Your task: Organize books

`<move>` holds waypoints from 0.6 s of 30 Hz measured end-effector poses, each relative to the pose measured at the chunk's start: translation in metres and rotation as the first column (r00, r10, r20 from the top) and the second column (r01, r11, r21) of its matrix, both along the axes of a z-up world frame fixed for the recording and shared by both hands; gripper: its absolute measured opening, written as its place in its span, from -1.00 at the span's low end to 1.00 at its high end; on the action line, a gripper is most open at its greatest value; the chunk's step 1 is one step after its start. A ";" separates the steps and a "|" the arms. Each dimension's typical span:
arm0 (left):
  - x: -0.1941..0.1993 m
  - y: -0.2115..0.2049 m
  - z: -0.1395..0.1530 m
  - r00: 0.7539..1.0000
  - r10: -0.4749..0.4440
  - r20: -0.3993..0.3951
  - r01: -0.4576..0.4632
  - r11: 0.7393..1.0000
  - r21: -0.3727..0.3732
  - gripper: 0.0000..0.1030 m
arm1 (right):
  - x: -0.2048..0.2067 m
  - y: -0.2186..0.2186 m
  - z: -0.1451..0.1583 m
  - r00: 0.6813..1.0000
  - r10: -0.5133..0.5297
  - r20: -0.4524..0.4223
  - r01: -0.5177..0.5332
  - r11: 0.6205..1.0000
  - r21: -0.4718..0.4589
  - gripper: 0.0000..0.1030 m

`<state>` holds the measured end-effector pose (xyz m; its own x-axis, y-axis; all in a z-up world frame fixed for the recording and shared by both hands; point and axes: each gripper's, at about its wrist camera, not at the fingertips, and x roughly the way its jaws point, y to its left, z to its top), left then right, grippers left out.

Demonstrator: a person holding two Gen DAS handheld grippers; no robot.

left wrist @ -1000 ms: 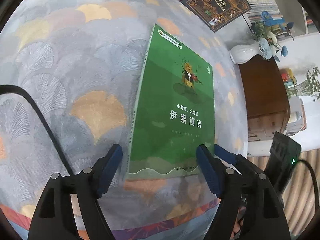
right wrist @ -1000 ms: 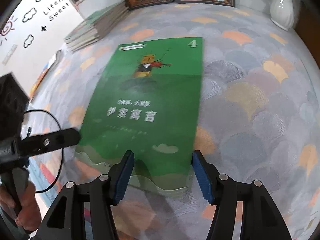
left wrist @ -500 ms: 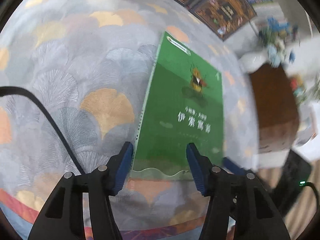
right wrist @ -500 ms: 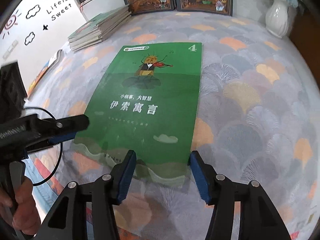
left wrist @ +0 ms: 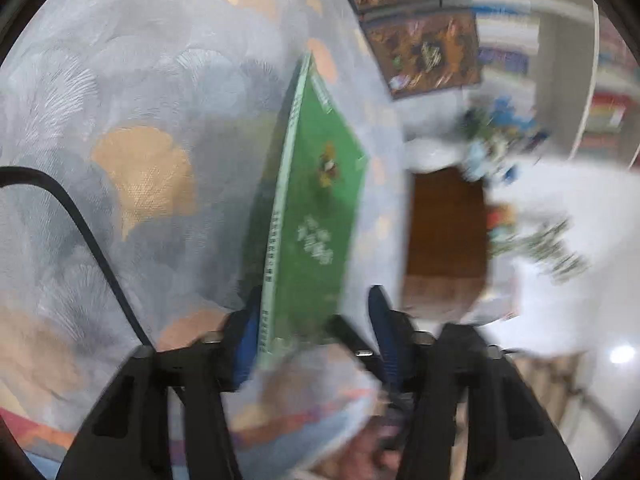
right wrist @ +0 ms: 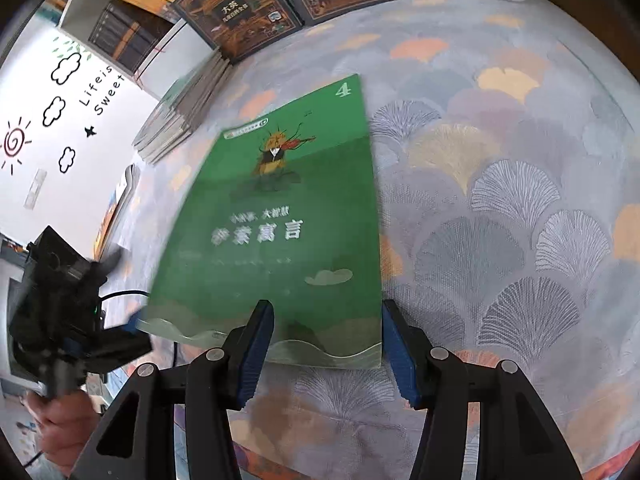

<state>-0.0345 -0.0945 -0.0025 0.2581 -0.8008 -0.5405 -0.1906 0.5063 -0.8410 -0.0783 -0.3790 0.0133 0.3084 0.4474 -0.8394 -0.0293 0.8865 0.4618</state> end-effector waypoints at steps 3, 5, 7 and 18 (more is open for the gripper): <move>0.002 -0.020 0.002 0.999 -0.035 0.021 0.033 0.993 0.112 -0.69 | 0.000 0.003 0.002 1.000 0.008 0.000 -0.008 1.000 -0.013 0.05; 0.004 -0.026 0.004 0.999 -0.045 0.013 0.043 0.993 0.114 -0.69 | 0.002 0.001 0.002 1.000 0.009 -0.028 -0.009 1.000 0.000 0.05; 0.009 -0.025 0.007 0.999 -0.039 0.004 0.039 0.997 0.064 -0.69 | 0.004 -0.005 0.001 0.997 0.006 -0.075 -0.004 0.999 0.038 0.06; 0.018 -0.010 0.008 0.983 0.045 -0.176 -0.095 0.953 -0.287 -0.69 | 0.016 -0.045 -0.037 0.954 -0.072 -0.289 0.212 0.847 0.487 0.18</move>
<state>-0.0169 -0.1047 0.0052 0.2460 -0.9133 -0.3247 -0.3660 0.2226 -0.9036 -0.0625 -0.4237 -0.0236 0.2129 0.7984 -0.5632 0.2568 0.5105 0.8207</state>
